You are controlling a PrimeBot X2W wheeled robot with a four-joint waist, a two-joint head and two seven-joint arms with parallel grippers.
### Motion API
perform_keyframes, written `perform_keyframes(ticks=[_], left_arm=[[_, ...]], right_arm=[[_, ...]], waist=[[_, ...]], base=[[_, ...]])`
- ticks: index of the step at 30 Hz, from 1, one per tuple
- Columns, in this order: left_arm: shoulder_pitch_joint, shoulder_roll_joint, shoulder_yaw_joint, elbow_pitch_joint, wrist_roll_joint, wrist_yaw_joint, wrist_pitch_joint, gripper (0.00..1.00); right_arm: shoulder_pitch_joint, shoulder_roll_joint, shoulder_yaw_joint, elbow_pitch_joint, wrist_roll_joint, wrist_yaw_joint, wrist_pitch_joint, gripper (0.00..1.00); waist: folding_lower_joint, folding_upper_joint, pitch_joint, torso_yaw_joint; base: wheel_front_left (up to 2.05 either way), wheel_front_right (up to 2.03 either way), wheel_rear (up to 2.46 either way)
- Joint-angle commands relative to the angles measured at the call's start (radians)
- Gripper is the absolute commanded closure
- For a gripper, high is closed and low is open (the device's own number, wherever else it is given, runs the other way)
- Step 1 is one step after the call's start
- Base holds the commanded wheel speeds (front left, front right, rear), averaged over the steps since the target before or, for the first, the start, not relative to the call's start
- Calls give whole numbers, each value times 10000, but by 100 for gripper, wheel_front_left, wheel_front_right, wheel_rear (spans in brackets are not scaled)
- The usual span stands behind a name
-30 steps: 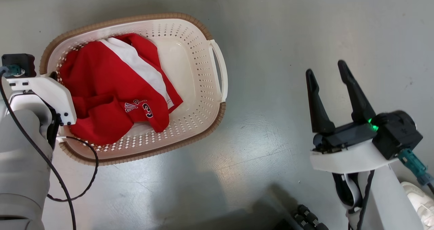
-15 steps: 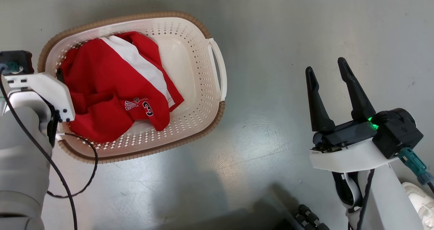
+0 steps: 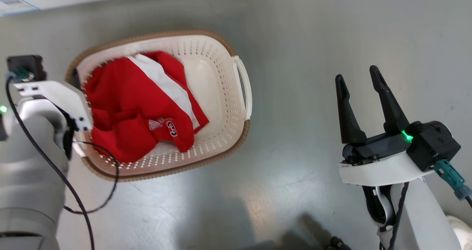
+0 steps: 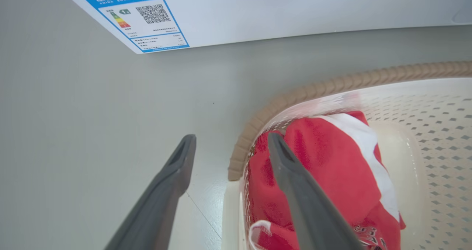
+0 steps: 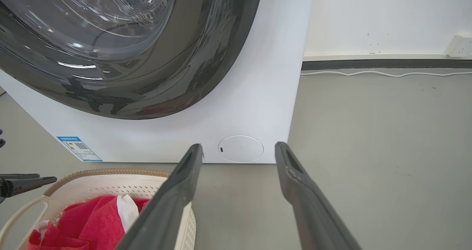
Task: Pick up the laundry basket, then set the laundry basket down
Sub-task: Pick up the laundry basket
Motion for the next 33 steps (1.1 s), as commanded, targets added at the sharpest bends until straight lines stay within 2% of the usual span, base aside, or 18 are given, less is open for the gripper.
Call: perform_keyframes(ticks=[1,15,24,33], left_arm=[[463,251,182,-70,-176,-46,-170,0],[2619,-574,389,-508,-736,-422,-857,0],[4723,-1110,568,-2644,-770,-364,-867,0],[6683,-1208,1037,-4995,-778,-392,-869,0]], right_arm=[[143,-12,100,-162,49,63,-65,0],[750,-12,-407,583,-350,63,-65,0],[1655,-12,-756,1088,-755,63,-65,0],[2312,-12,-1015,1262,-869,63,-65,0]], waist=[[0,0,-415,155],[0,0,-3401,742],[0,0,-5249,1334],[0,0,-6370,1791]], base=[[0,0,0],[0,0,0],[0,0,0],[0,0,0]])
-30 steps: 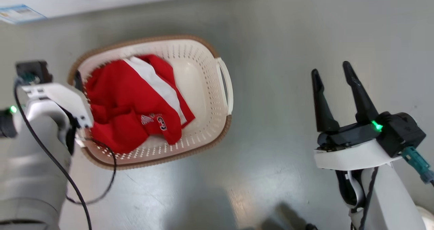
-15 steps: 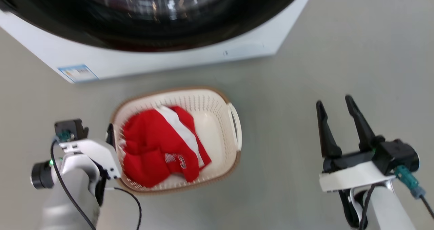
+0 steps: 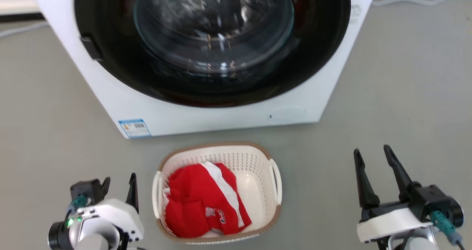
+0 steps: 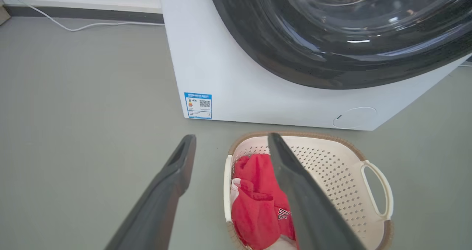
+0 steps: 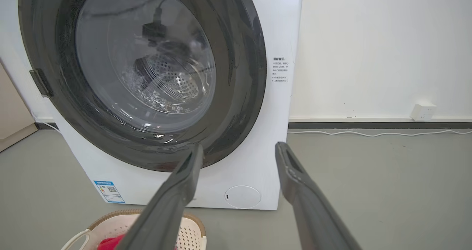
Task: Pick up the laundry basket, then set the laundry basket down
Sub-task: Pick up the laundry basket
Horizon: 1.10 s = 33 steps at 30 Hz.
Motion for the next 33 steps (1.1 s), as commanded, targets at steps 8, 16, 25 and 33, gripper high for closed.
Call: perform_keyframes(ticks=[8,16,25,33], left_arm=[[1452,170,900,-2084,11,-15,-104,0],[2611,-110,1454,-3950,104,-145,-104,0],[3750,-312,1810,-5153,369,-244,-104,0],[4161,-361,1953,-5329,506,-305,-105,0]], right_arm=[[499,-22,106,-37,-92,62,-65,0],[825,-22,28,14,-78,62,-65,0],[1031,-22,-28,180,-88,62,-65,0],[1125,-22,-149,424,-102,62,-65,0]], waist=[[0,0,-1083,588],[0,0,-1508,906],[0,0,-1854,1022],[0,0,-2073,1039]], base=[[0,0,0],[0,0,0],[0,0,0],[0,0,0]])
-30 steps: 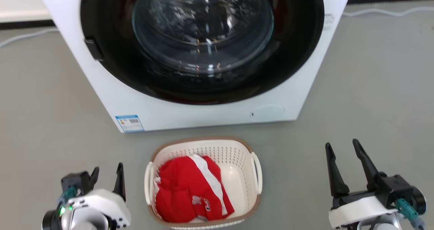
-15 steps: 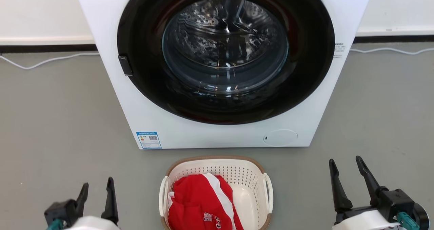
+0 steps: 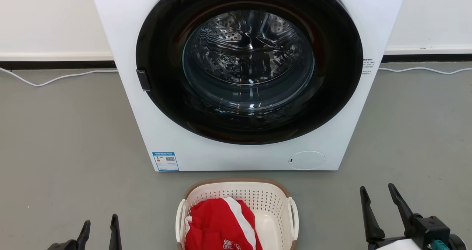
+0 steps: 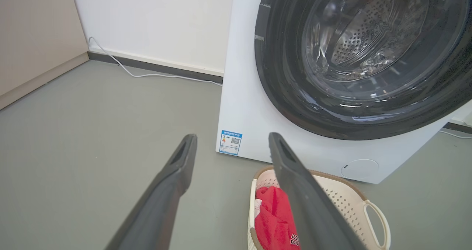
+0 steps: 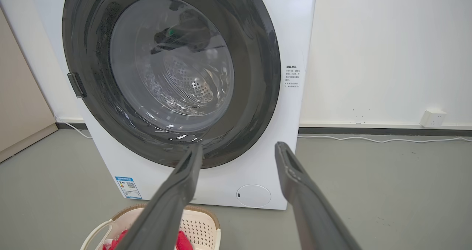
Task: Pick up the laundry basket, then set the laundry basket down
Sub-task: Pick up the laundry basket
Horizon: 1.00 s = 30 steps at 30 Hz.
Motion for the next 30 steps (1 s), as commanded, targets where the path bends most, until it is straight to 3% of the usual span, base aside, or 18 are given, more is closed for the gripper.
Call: perform_keyframes(ticks=[1,30], left_arm=[[-176,69,334,-278,59,-49,-89,0],[-448,-22,538,-213,204,-175,-89,0]], right_arm=[[-124,-58,190,-170,-49,62,-67,0],[-400,-58,434,-14,-6,62,-67,0]], waist=[[1,-1,-20,-4],[1,-1,335,-218]], base=[[0,0,0],[0,0,0]])
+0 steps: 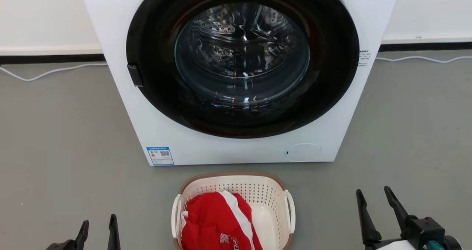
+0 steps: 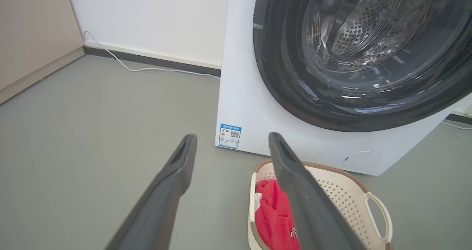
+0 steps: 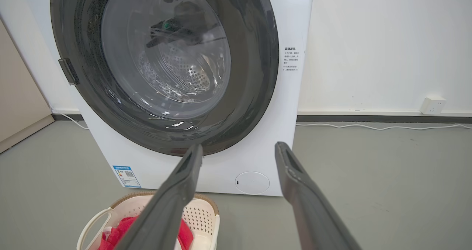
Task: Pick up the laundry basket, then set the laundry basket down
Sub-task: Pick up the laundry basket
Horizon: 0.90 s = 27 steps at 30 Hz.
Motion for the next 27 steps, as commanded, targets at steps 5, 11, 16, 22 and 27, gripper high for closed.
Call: perform_keyframes(ticks=[5,11,16,22,27], left_arm=[[-747,28,233,-150,45,-74,-89,0],[-1488,72,101,265,-28,-101,-65,0],[-2385,231,-134,893,-74,-179,282,0],[-3652,488,-403,2038,-177,-285,884,0],[-4614,570,-640,2924,-206,-345,1146,0]], right_arm=[[-674,-56,396,-229,4,62,-67,0],[-1344,-56,424,-169,141,62,-67,0],[-2141,-56,607,538,158,62,-67,0],[-3413,-56,971,2192,56,62,-52,0],[-4300,-56,1090,3257,-23,62,-54,0]], waist=[[0,-1,496,-9],[0,-1,1294,0],[0,-1,2131,-35],[0,-1,3102,-51],[0,-1,3747,-9]], base=[[0,0,0],[0,0,0],[0,0,0],[0,0,0],[0,0,0]])
